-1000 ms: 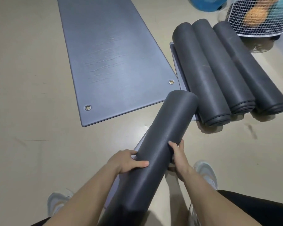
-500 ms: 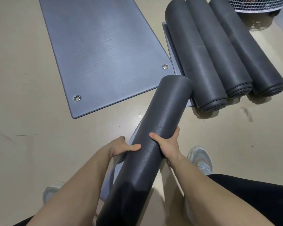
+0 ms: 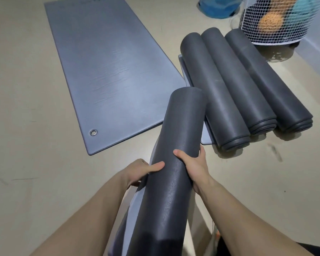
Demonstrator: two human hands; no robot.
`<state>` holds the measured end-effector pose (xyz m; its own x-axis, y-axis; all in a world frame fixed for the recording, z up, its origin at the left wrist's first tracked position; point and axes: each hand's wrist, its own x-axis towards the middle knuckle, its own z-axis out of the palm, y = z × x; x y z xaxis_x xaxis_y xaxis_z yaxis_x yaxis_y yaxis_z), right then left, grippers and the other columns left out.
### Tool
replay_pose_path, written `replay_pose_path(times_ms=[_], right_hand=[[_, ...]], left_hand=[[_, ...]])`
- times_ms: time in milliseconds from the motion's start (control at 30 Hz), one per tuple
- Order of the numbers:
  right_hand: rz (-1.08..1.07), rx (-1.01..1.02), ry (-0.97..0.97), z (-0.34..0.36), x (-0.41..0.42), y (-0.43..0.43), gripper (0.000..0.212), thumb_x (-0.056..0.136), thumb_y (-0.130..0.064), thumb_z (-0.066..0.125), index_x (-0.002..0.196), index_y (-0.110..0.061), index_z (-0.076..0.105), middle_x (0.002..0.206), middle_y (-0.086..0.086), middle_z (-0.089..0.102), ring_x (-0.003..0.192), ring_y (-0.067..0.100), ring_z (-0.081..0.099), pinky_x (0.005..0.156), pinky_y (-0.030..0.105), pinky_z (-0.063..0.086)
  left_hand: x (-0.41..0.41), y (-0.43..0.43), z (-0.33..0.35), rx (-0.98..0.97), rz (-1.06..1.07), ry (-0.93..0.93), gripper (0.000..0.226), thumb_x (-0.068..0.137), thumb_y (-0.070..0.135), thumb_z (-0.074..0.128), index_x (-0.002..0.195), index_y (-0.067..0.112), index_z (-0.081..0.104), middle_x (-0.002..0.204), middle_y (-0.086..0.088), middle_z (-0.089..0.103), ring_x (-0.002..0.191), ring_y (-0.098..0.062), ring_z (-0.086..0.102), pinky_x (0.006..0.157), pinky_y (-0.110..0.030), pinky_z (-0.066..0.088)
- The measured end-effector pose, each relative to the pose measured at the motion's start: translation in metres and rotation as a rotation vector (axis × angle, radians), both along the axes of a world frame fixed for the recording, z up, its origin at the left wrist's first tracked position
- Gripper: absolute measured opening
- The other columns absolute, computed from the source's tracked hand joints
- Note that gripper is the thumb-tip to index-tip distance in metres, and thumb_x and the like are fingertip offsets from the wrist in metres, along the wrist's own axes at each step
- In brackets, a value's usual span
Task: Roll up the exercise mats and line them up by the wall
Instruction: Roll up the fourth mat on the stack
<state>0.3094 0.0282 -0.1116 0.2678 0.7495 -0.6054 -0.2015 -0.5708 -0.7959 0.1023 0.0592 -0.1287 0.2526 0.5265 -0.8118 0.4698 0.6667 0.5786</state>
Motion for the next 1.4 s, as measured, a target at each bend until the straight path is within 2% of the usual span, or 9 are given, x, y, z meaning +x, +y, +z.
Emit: replay_pose_path(times_ms=[200,567,800,967,1067,1133,1267,1333,1400], right_hand=[[0.031,0.045,-0.061,0.006,0.006,-0.019,0.083,0.057,-0.038,0.09,0.128,-0.048,0.048,0.111,-0.019,0.073,0.1,0.009,0.073,0.094,0.046,0.058],[0.103,0.158,-0.145,0.061,0.011,-0.04,0.077,0.067,-0.025,0.09,0.126,-0.053,0.049,0.11,-0.022,0.072,0.1,0.006,0.072,0.093,0.042,0.057],[0.221,0.2,-0.189,0.067,0.029,0.079,0.065,0.075,-0.016,0.089,0.109,-0.053,0.049,0.104,-0.017,0.073,0.092,0.002,0.073,0.08,0.025,0.057],[0.257,0.192,-0.269,0.036,0.049,0.203,0.08,0.076,-0.022,0.09,0.13,-0.046,0.036,0.102,-0.03,0.062,0.078,-0.018,0.063,0.074,0.01,0.049],[0.28,0.182,-0.417,0.016,0.063,0.27,0.104,0.074,-0.039,0.09,0.159,-0.024,0.033,0.146,-0.011,0.052,0.123,0.002,0.056,0.102,0.02,0.043],[0.31,0.138,-0.58,0.004,0.071,0.296,0.102,0.08,-0.049,0.081,0.162,-0.019,0.027,0.161,-0.002,0.041,0.143,0.017,0.044,0.115,0.03,0.035],[0.437,0.119,-1.043,-0.032,0.071,0.294,0.072,0.097,-0.046,0.057,0.16,-0.022,0.03,0.161,0.011,0.037,0.144,0.034,0.04,0.111,0.046,0.039],[0.475,0.154,-1.232,-0.042,0.064,0.275,0.062,0.101,-0.042,0.054,0.157,-0.024,0.036,0.161,0.011,0.036,0.144,0.036,0.036,0.109,0.049,0.04],[0.471,0.244,-1.419,-0.043,0.053,0.252,0.053,0.096,-0.03,0.062,0.147,-0.019,0.051,0.152,0.012,0.047,0.136,0.037,0.043,0.105,0.05,0.041]], left_hand=[[0.007,-0.014,-0.002,-0.011,0.009,-0.051,0.073,0.052,0.066,0.087,0.087,0.017,0.047,0.084,-0.011,0.055,0.076,-0.024,0.049,0.069,-0.033,0.039],[0.017,-0.048,0.043,0.095,0.098,-0.091,0.062,0.059,0.054,0.085,0.093,0.015,0.052,0.088,-0.002,0.067,0.073,-0.014,0.066,0.066,-0.028,0.055],[0.042,0.042,0.039,0.174,0.265,-0.127,0.034,0.087,0.044,0.079,0.087,0.014,0.063,0.074,0.008,0.075,0.058,-0.007,0.068,0.06,-0.025,0.055],[0.071,0.145,0.0,0.196,0.409,-0.159,0.071,0.078,0.052,0.084,0.11,-0.009,0.069,0.098,-0.012,0.079,0.059,-0.014,0.07,0.059,-0.023,0.055],[0.095,0.202,-0.02,0.209,0.474,-0.192,0.067,0.077,0.052,0.086,0.103,-0.008,0.071,0.071,0.0,0.075,0.053,-0.017,0.065,0.05,-0.022,0.051],[0.115,0.231,-0.033,0.2,0.489,-0.216,0.063,0.074,0.055,0.087,0.102,0.001,0.07,0.079,0.001,0.077,0.063,-0.018,0.072,0.05,-0.022,0.051],[0.143,0.259,-0.063,0.242,0.485,-0.106,0.072,0.07,0.07,0.081,0.105,0.009,0.067,0.101,-0.008,0.076,0.084,-0.025,0.074,0.079,-0.034,0.062],[0.14,0.253,-0.071,0.288,0.395,-0.011,0.068,0.077,0.07,0.075,0.098,0.007,0.066,0.094,-0.005,0.073,0.08,-0.021,0.071,0.075,-0.028,0.06],[0.123,0.231,-0.074,0.382,0.321,0.05,0.055,0.089,0.057,0.072,0.112,0.008,0.066,0.104,-0.002,0.07,0.071,-0.005,0.066,0.058,-0.014,0.051]])
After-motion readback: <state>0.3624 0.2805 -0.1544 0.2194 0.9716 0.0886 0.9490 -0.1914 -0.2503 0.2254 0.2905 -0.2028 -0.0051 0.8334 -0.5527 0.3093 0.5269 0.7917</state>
